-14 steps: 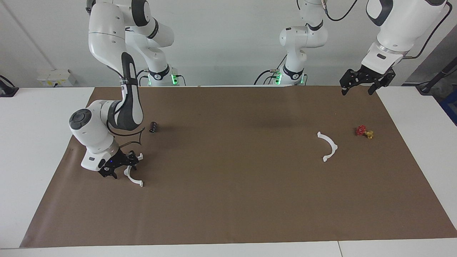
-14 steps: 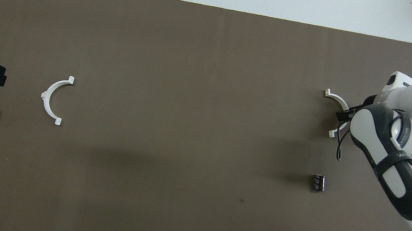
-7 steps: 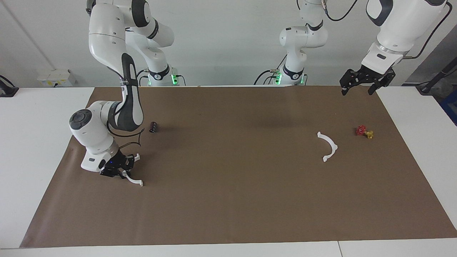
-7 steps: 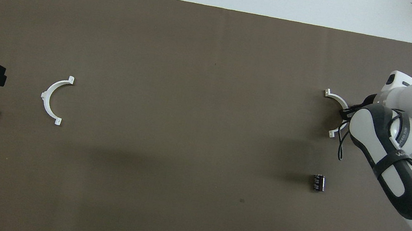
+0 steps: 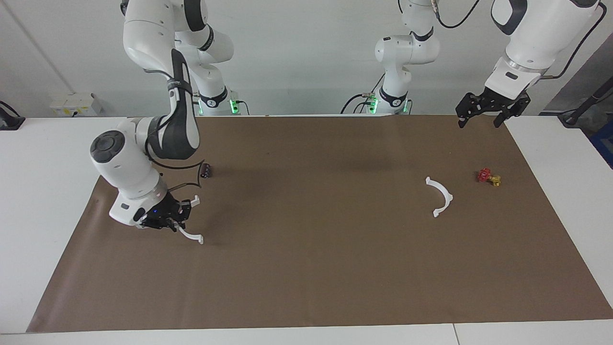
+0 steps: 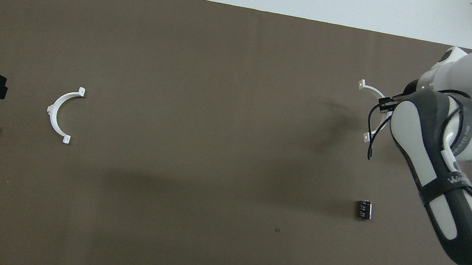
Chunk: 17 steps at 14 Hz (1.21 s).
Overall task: Assemble drain pipe with both arms
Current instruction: 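Carry the clamp half toward the table centre with the right gripper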
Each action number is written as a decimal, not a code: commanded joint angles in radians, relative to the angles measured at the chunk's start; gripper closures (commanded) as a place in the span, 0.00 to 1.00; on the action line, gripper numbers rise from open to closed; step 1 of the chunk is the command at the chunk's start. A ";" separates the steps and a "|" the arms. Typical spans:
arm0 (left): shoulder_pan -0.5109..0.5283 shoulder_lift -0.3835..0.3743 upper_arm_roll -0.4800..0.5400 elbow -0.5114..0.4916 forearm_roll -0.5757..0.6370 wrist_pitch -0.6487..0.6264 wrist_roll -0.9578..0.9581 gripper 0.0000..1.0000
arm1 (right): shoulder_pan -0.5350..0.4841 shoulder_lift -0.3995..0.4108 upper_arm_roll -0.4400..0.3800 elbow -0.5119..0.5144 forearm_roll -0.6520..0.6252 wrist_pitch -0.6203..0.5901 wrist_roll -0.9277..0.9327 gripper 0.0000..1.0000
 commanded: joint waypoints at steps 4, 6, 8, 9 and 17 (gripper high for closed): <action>0.005 -0.026 0.001 -0.029 -0.014 0.005 -0.005 0.00 | 0.278 -0.008 0.004 0.004 -0.041 -0.017 0.485 1.00; 0.005 -0.026 0.001 -0.029 -0.014 0.005 -0.005 0.00 | 0.362 0.012 0.004 0.005 -0.038 0.010 0.609 1.00; 0.005 -0.026 0.001 -0.029 -0.014 0.005 -0.005 0.00 | 0.436 0.059 0.005 0.005 -0.051 0.072 0.688 1.00; 0.005 -0.026 0.001 -0.029 -0.014 0.005 -0.005 0.00 | 0.458 0.076 0.005 0.005 -0.048 0.093 0.688 1.00; 0.005 -0.026 0.001 -0.029 -0.014 0.005 -0.005 0.00 | 0.559 0.165 0.005 0.001 -0.039 0.233 0.740 1.00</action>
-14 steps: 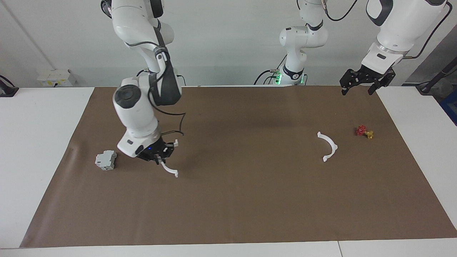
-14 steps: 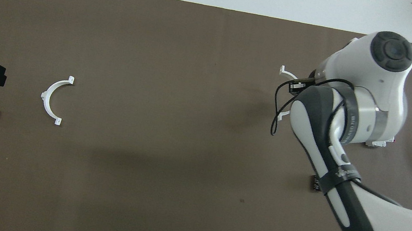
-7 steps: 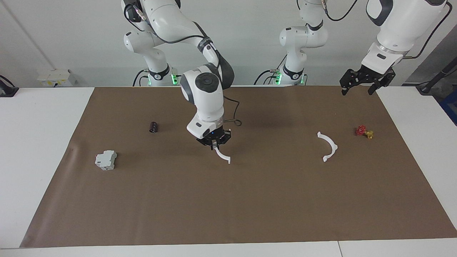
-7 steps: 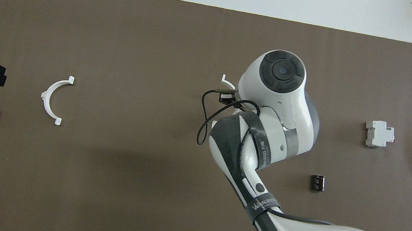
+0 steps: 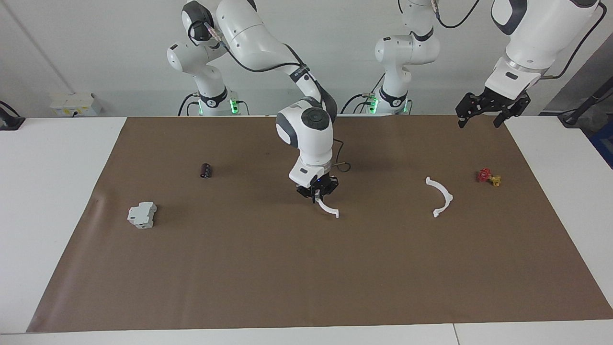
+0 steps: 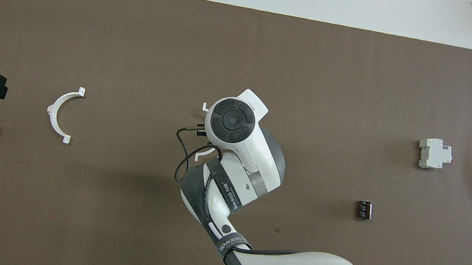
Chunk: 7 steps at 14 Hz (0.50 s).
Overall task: Assemble drain pipe with both arms
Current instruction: 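Carry the clamp half toward the table centre with the right gripper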
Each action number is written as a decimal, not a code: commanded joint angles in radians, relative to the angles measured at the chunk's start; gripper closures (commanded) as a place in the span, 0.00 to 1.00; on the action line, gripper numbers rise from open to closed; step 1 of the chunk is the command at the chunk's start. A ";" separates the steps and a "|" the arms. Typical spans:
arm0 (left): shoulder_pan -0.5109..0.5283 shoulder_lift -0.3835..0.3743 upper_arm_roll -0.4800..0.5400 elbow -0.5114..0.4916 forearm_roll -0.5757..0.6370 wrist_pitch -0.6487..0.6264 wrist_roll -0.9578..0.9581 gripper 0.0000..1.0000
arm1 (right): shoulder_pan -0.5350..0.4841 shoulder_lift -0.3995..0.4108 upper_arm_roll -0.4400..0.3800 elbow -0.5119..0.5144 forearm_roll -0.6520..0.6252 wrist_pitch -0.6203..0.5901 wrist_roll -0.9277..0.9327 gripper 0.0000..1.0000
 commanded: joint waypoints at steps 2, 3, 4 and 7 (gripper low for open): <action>0.005 -0.025 0.001 -0.029 -0.014 0.005 -0.005 0.00 | 0.004 0.007 -0.004 -0.006 -0.005 0.030 0.024 1.00; 0.005 -0.025 0.001 -0.029 -0.014 0.005 -0.005 0.00 | 0.004 0.007 -0.004 -0.007 -0.004 0.027 0.026 1.00; 0.005 -0.025 0.001 -0.029 -0.014 0.005 -0.005 0.00 | 0.000 0.005 -0.005 -0.007 -0.017 0.008 0.024 1.00; 0.005 -0.025 0.001 -0.029 -0.014 0.005 -0.005 0.00 | -0.011 -0.001 -0.013 0.005 -0.056 -0.058 0.021 1.00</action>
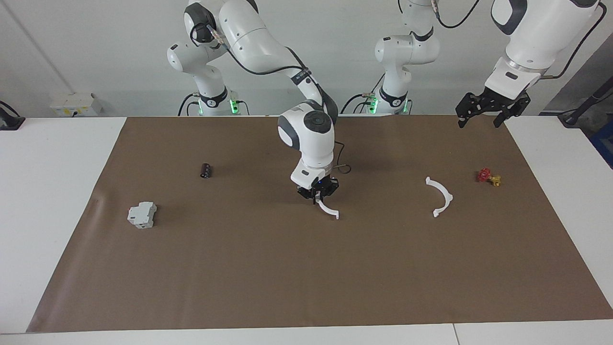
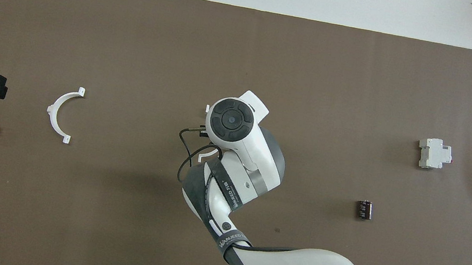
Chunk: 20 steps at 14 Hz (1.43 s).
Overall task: Assemble drain pipe with both arms
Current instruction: 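Carry the clamp half toward the table centre with the right gripper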
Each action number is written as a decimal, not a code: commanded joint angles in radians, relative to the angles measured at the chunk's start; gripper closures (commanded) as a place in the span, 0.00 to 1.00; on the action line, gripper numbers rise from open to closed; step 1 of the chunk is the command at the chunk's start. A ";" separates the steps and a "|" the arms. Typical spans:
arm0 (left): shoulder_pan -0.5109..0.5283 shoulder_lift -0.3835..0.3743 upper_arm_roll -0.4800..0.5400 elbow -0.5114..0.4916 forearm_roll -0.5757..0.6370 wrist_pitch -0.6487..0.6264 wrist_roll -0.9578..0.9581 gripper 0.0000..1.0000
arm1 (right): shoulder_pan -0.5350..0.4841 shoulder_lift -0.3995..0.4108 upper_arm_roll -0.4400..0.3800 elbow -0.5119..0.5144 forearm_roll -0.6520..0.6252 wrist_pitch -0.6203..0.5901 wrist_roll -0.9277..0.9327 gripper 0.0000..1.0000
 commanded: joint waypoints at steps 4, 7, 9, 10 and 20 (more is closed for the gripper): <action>0.005 -0.025 0.001 -0.029 -0.014 0.002 -0.005 0.00 | -0.029 -0.017 -0.002 -0.011 -0.044 -0.027 -0.004 1.00; 0.005 -0.025 0.001 -0.029 -0.014 0.003 -0.005 0.00 | -0.027 -0.027 -0.001 -0.058 -0.044 0.013 -0.011 1.00; 0.005 -0.025 0.001 -0.029 -0.014 0.003 -0.005 0.00 | -0.027 -0.027 -0.001 -0.058 -0.044 0.016 -0.011 1.00; 0.005 -0.025 0.001 -0.029 -0.014 0.003 -0.005 0.00 | -0.027 -0.027 -0.001 -0.060 -0.042 0.025 -0.018 1.00; 0.005 -0.025 0.001 -0.029 -0.014 -0.003 -0.005 0.00 | -0.091 -0.159 -0.004 -0.046 -0.033 -0.035 -0.016 0.00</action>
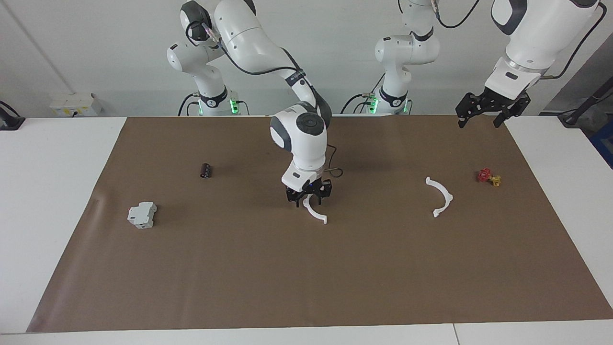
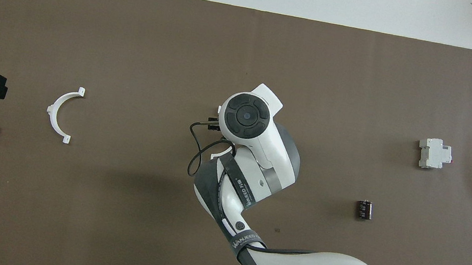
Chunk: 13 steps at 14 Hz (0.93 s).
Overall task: Assemble drain pipe with both arms
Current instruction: 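Release the clamp half and withdraw the right gripper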
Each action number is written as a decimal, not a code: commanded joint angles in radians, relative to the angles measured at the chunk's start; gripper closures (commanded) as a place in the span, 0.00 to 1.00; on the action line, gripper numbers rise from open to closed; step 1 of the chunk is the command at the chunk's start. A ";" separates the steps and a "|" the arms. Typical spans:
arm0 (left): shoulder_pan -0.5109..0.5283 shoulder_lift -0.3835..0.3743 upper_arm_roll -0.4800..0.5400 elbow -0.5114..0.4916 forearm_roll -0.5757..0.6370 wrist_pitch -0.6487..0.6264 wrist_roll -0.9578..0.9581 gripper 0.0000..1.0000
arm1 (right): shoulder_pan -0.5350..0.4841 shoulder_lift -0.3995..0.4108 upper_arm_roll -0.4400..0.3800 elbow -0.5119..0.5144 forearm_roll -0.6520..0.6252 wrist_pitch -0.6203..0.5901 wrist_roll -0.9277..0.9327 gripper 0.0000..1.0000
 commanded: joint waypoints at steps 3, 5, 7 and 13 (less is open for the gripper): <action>-0.001 -0.025 0.001 -0.030 -0.014 0.005 -0.006 0.00 | -0.182 -0.188 0.012 -0.024 -0.014 -0.104 -0.070 0.00; 0.003 -0.028 0.001 -0.045 -0.014 0.014 -0.010 0.00 | -0.265 -0.239 0.012 -0.023 -0.013 -0.156 -0.174 0.00; 0.005 -0.047 0.001 -0.085 -0.014 0.065 0.000 0.00 | -0.331 -0.290 0.011 -0.023 -0.012 -0.211 -0.236 0.00; 0.006 -0.185 0.003 -0.412 -0.014 0.375 -0.013 0.00 | -0.501 -0.423 0.011 -0.023 -0.016 -0.481 -0.381 0.00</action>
